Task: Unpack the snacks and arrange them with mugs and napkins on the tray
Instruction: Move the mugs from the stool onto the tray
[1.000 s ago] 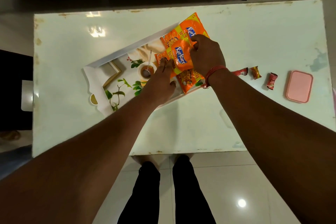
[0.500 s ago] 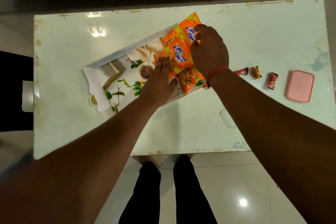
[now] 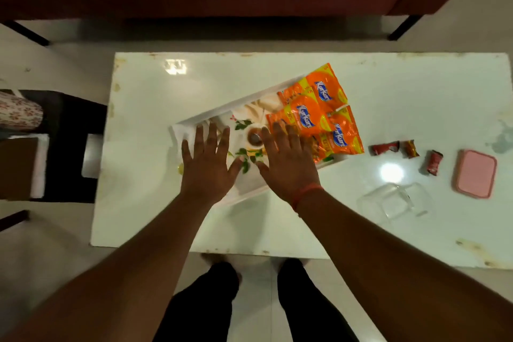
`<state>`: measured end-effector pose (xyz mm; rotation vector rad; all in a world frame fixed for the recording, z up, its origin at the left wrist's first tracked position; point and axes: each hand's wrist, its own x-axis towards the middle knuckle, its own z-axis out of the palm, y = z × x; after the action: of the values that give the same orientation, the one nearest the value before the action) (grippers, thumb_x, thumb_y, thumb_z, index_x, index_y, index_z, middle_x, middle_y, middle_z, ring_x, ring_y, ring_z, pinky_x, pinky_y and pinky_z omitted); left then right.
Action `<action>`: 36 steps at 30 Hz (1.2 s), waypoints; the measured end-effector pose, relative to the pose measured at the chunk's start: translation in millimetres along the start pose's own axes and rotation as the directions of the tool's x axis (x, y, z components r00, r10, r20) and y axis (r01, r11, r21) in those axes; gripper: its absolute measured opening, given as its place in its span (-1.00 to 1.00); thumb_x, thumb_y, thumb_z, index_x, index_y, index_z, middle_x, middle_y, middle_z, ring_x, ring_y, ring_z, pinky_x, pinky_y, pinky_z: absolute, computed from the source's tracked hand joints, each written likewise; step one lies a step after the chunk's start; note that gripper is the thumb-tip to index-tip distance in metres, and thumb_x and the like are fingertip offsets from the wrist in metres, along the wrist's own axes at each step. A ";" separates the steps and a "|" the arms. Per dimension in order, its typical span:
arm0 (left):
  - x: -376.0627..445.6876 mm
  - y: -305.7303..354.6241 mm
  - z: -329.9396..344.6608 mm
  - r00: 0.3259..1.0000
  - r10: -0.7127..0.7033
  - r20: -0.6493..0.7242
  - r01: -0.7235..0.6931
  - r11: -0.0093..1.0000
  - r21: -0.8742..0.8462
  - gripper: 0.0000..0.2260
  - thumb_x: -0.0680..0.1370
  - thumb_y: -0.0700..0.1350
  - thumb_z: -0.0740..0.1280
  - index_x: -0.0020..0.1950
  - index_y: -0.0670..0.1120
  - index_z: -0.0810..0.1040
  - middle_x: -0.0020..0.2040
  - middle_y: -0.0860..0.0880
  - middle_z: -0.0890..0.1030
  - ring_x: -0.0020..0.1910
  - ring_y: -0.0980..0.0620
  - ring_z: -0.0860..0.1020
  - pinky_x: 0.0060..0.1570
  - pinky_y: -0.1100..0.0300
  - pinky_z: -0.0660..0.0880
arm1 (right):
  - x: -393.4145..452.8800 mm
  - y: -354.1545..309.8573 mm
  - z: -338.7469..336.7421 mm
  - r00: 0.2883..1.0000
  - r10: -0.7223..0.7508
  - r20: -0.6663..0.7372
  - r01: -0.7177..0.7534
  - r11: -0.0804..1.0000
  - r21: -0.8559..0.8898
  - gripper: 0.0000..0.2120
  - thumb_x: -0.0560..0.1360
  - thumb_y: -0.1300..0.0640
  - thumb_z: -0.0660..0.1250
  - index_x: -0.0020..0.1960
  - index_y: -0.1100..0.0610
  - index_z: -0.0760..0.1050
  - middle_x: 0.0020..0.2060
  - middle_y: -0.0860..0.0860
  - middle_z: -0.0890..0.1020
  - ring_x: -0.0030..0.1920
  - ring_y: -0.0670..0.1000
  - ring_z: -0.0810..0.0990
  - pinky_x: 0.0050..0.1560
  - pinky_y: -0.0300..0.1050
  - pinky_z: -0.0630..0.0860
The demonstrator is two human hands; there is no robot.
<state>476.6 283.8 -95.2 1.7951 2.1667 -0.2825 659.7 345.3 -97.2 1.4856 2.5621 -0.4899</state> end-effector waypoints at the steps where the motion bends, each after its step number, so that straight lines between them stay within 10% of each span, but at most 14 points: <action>1: -2.1 -13.9 -3.3 1.000 -0.010 -0.001 0.010 1.000 0.012 -0.33 0.58 0.31 -0.08 0.59 -0.03 0.13 0.59 -0.18 0.15 0.57 -0.26 0.08 0.42 -0.39 0.10 | 3.2 -8.4 -3.0 1.000 -0.027 0.015 0.027 0.999 -0.017 -0.35 0.54 -0.21 0.17 0.52 0.08 0.19 0.53 0.16 0.23 0.51 0.30 0.19 0.41 0.33 0.22; 22: 18.1 -427.8 -96.5 0.988 0.009 -0.154 0.004 0.996 0.085 -0.29 0.56 0.41 -0.20 0.61 0.05 -0.08 0.63 -0.09 -0.07 0.59 -0.16 -0.17 0.49 -0.31 -0.11 | 185.6 -376.4 0.0 0.974 -0.226 -0.029 0.226 0.974 0.008 -0.28 0.57 -0.35 -0.09 0.59 0.02 -0.01 0.59 0.08 0.06 0.58 0.16 0.02 0.52 0.24 0.09; 29: 18.2 -564.6 -118.8 0.969 -0.100 -0.224 0.120 0.990 0.077 -0.35 0.58 0.33 -0.26 0.61 0.06 -0.06 0.63 -0.05 -0.03 0.60 -0.13 -0.13 0.48 -0.32 -0.09 | 242.8 -523.6 -20.3 0.942 -0.316 -0.114 0.326 0.941 0.088 -0.30 0.54 -0.34 0.01 0.57 -0.02 0.03 0.58 0.06 0.12 0.56 0.19 0.10 0.48 0.27 0.15; 36: 35.7 -628.0 -103.4 0.997 -0.059 -0.053 0.060 0.998 0.007 -0.43 0.61 0.29 -0.10 0.59 0.15 -0.07 0.63 -0.01 -0.11 0.60 -0.15 -0.12 0.45 -0.31 0.16 | 271.2 -583.1 -9.0 0.936 -0.340 0.093 0.348 0.934 -0.083 -0.29 0.49 -0.29 0.22 0.53 -0.03 0.11 0.53 0.06 0.22 0.46 0.33 0.23 0.29 0.29 0.40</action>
<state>-156.2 230.2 -41.0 1.7643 2.2614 -0.2615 20.3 302.3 -43.1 0.9661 2.7492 -0.4418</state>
